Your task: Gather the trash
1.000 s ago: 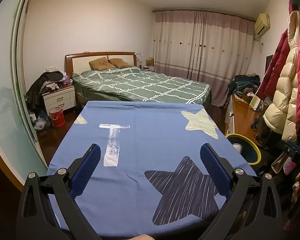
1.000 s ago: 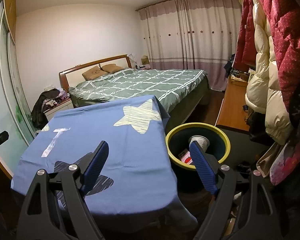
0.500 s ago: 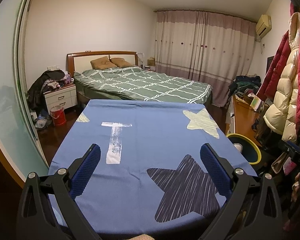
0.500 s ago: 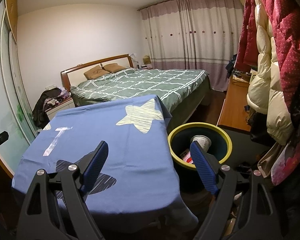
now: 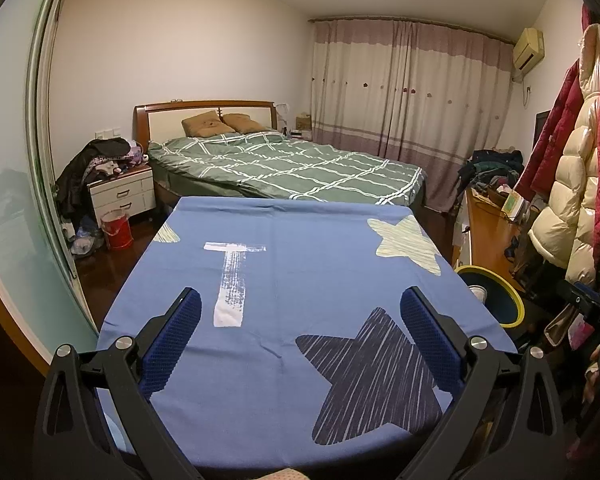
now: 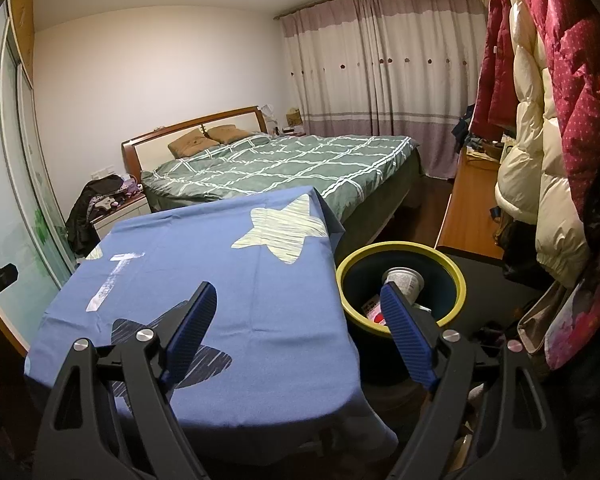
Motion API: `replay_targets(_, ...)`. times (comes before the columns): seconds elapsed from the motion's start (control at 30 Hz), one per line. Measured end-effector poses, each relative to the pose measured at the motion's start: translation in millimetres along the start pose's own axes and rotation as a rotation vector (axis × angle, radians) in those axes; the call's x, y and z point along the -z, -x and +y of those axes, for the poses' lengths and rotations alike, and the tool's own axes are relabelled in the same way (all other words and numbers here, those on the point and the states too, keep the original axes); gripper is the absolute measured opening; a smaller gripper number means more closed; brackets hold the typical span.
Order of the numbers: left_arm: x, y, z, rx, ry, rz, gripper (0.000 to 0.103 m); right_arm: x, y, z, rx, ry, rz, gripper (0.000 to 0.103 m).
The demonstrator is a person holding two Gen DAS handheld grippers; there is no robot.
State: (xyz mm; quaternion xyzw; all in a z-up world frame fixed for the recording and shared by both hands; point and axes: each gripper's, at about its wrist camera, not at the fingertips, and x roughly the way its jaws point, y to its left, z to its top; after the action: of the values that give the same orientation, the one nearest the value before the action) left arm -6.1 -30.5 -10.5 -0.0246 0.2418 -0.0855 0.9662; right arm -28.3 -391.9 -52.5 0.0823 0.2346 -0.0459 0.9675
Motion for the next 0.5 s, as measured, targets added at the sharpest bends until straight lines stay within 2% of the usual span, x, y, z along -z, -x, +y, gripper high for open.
replay_targets(0.5,2.5,-5.7,-0.4,-0.002,0.006,0.012,0.098,0.4,-0.4,-1.1,-0.003,0.002,0.002,0.08)
